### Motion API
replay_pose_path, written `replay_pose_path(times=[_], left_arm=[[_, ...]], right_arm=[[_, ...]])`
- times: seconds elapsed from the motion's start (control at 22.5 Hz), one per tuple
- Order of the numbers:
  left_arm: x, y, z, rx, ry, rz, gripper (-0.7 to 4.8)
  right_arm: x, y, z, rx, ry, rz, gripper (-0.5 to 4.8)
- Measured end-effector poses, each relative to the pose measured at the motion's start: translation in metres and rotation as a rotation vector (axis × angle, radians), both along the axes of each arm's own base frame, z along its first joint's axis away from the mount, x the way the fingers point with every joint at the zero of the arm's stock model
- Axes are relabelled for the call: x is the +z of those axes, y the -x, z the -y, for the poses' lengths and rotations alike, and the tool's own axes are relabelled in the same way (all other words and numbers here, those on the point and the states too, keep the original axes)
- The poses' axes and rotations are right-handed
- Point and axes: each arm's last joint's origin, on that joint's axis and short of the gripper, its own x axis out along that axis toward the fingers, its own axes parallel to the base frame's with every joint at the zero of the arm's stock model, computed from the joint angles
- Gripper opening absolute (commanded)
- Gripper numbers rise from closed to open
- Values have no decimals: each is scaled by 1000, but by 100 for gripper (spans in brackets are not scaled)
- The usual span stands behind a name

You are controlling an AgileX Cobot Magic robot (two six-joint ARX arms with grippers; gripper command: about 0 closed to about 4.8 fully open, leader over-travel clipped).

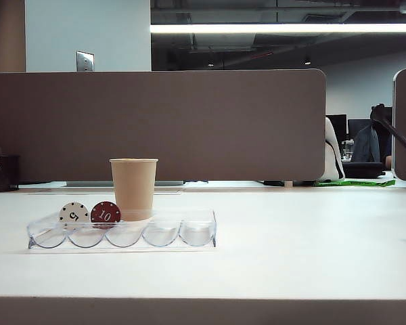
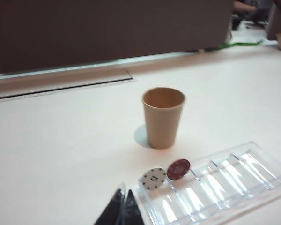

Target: Pick up the chip with the greater value and put it into the paper cup.

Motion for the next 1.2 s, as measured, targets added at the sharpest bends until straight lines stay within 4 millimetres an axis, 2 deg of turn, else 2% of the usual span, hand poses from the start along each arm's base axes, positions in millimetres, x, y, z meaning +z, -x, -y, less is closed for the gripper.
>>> replay_pose_path(times=[0.22,0.27,0.4,0.44,0.49,0.58,0.67,0.71,0.85,0.93,1.2], left_arm=[[16,-4,1,-39,-15,-47,-6],[22,-6,2,-46,-18,-69,-6],[32,-9,3,-74,-45,-132,-5],[34,-11,4,-97,-65,-157,-6],[36,-12,5,-109,-73,-162,-6],[40,-14,5,-121,-78,-166,-6],[40,-14,5,-123,-78,-169,-6],[39,-14,6,-133,-75,-177,-6],[37,-13,6,-163,-69,-196,-6],[37,-12,7,-176,-66,-197,-6],[37,-12,7,-198,-75,-189,-4]], right_arm=[[11,-35,-43,207,51,-154,-5],[10,-46,-59,233,79,-190,-5],[8,-61,-88,267,165,-242,-5],[8,-69,-103,277,196,-253,-6],[7,-73,-110,281,207,-259,-5],[4,-87,-136,326,240,-290,-5],[2,-92,-149,349,253,-304,-6],[3,-100,-165,379,260,-309,-5],[3,-113,-194,431,275,-315,-5],[5,-124,-211,474,283,-315,-5],[-4,-142,-235,547,331,-331,-5]])
